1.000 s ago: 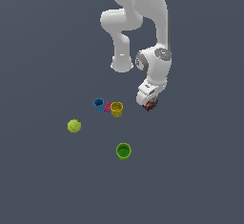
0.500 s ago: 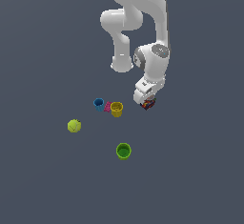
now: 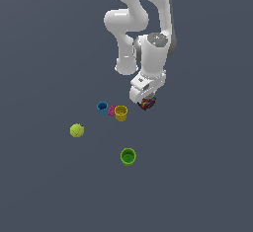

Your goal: Pick up a designated object from a clutter of objects.

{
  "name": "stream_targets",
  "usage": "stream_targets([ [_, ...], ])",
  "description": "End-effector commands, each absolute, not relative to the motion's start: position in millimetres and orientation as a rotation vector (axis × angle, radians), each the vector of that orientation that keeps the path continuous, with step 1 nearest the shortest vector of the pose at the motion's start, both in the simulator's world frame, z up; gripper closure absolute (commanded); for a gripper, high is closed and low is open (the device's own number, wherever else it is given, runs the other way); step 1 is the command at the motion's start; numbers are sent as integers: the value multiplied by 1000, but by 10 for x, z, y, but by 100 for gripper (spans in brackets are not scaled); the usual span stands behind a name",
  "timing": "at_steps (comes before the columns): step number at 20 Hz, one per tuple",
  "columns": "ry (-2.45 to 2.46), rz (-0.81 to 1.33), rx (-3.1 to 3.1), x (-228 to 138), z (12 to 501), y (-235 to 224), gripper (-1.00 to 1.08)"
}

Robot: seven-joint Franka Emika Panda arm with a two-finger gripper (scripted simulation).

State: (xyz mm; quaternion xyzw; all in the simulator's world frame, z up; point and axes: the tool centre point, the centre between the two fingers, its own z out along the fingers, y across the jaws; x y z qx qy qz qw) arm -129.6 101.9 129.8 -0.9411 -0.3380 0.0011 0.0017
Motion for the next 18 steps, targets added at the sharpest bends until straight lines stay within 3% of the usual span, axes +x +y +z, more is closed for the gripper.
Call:
stream_targets([
  [1,-1061,-2,-2951,-1238,1492,872,108],
  [18,-1059,-1,-2954,-797,2948,-353,108],
])
